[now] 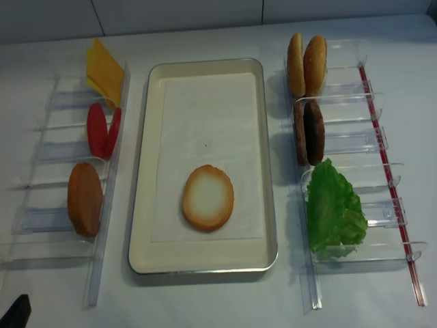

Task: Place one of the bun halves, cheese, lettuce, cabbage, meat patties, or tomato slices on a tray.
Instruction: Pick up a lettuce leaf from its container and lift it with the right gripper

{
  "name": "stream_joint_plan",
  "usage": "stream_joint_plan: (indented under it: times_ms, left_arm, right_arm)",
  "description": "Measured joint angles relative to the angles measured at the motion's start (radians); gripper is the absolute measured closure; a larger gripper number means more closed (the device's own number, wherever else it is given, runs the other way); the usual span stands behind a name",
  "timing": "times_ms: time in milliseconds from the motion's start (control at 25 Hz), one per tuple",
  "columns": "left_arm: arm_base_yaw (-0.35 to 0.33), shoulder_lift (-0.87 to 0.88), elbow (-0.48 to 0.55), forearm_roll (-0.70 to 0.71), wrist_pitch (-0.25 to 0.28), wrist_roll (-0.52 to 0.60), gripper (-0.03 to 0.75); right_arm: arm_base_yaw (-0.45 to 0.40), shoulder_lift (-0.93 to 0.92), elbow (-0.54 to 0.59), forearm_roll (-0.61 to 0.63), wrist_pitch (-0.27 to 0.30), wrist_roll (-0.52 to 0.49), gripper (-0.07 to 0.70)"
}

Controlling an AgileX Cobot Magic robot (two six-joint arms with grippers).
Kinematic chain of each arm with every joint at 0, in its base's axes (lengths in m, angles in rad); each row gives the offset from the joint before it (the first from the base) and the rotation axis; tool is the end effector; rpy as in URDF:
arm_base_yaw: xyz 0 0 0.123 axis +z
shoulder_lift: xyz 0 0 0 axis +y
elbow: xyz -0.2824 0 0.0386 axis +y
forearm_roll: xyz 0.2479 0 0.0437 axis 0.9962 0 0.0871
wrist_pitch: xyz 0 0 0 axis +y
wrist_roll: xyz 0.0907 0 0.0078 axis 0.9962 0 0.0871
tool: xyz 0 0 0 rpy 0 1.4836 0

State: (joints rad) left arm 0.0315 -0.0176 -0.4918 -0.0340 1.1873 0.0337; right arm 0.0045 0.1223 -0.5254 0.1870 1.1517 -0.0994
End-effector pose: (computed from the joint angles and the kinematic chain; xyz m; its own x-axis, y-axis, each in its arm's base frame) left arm -0.0123 -0.0033 0.2649 -0.5565 0.0034 -0.8308 0.0064 1.0000 -0.0001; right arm 0.0063 0.0155 0.2785 -0.6057 -0.0250 -0.7953 -0.1528 0.9845 0.0855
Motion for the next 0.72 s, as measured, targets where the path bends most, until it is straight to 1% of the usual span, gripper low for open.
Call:
stream_joint_plan:
  times_ms: [120,200,400,560,720]
  left_arm:
    - [0.000,0.000,0.000,0.000,0.000,0.000,0.354]
    - [0.000,0.000,0.000,0.000,0.000,0.000,0.354]
    - [0.000,0.000,0.000,0.000,0.000,0.000,0.354]
    - [0.000,0.000,0.000,0.000,0.000,0.000,0.354]
    - [0.000,0.000,0.000,0.000,0.000,0.000,0.354]
  right_arm:
    - [0.000,0.076,-0.027,0.082,0.000,-0.014,0.171]
    - [0.000,0.135,-0.047,0.148,0.007,-0.057,0.184]
    - [0.000,0.272,-0.060,0.312,0.011,-0.127,0.191]
    - [0.000,0.399,-0.060,0.423,0.002,-0.168,0.191]
    - [0.000,0.520,-0.060,0.517,-0.029,-0.243,0.191]
